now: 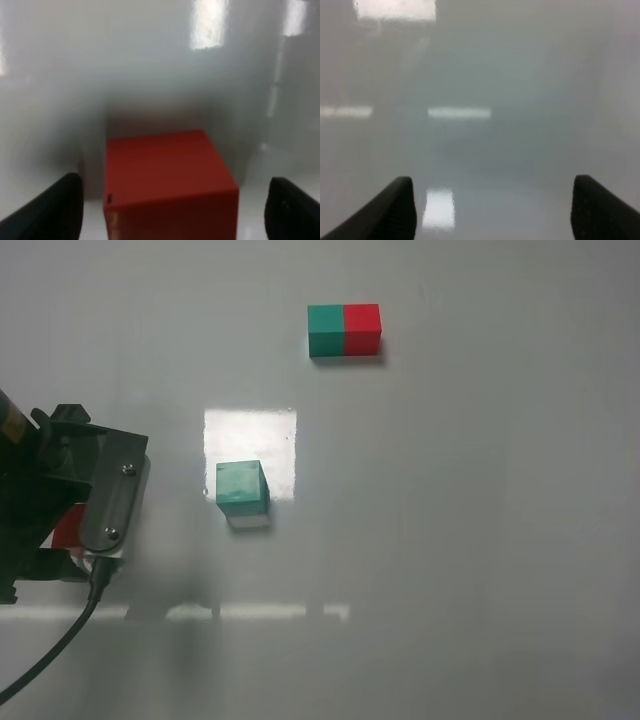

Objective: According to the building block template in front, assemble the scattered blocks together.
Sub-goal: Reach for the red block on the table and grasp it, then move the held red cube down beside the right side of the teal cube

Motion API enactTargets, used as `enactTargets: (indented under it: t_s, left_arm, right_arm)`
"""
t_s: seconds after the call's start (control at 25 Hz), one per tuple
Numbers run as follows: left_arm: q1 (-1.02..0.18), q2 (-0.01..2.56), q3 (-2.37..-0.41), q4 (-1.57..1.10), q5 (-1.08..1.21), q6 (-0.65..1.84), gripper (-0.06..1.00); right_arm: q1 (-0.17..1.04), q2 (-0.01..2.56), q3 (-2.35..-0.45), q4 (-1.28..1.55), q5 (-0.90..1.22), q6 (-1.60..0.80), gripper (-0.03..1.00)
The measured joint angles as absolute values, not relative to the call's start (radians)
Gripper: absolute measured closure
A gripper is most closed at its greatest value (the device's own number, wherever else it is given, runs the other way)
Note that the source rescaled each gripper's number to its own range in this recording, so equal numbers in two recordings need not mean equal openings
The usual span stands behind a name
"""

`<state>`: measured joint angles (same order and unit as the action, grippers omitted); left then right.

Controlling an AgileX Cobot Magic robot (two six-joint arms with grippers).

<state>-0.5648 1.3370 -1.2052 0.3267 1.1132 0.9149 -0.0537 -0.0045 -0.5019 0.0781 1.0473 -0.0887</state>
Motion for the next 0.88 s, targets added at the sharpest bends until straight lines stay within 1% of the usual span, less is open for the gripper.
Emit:
enactTargets:
  t_s: [0.08, 0.12, 0.16, 0.2, 0.28, 0.32, 0.36, 0.68, 0.88]
  left_arm:
    - [-0.565, 1.343, -1.203, 0.342, 1.105, 0.915, 0.04]
    - [-0.565, 1.344, -1.202, 0.344, 1.103, 0.915, 0.07]
    - [-0.565, 1.345, -1.2, 0.347, 1.101, 0.915, 0.14]
    - [-0.565, 1.345, -1.199, 0.35, 1.1, 0.915, 0.25]
    - [-0.565, 1.345, -1.197, 0.351, 1.099, 0.915, 0.62]
    - [-0.565, 1.346, -1.197, 0.352, 1.099, 0.915, 0.82]
    - [-0.565, 1.346, -1.197, 0.353, 1.099, 0.916, 0.79]
    - [-0.565, 1.334, -1.199, 0.394, 1.135, 0.934, 0.79]
    - [-0.599, 1.295, -1.293, 0.4, 1.176, 0.924, 0.79]
  right_arm:
    - [-0.054, -0.004, -0.502, 0.078, 1.047, -0.089, 0.39]
    - [-0.054, -0.004, -0.502, 0.078, 1.047, -0.089, 0.39]
    - [-0.054, -0.004, -0.502, 0.078, 1.047, -0.089, 0.39]
    - [-0.054, -0.004, -0.502, 0.078, 1.047, -0.089, 0.39]
    - [-0.054, -0.004, -0.502, 0.078, 1.047, -0.089, 0.39]
    - [-0.054, -0.004, -0.502, 0.078, 1.047, -0.089, 0.39]
    - [-0.054, -0.004, -0.502, 0.078, 1.047, -0.089, 0.39]
    - [-0.054, -0.004, -0.502, 0.078, 1.047, -0.089, 0.39]
    - [-0.054, -0.004, -0.502, 0.078, 1.047, -0.089, 0.39]
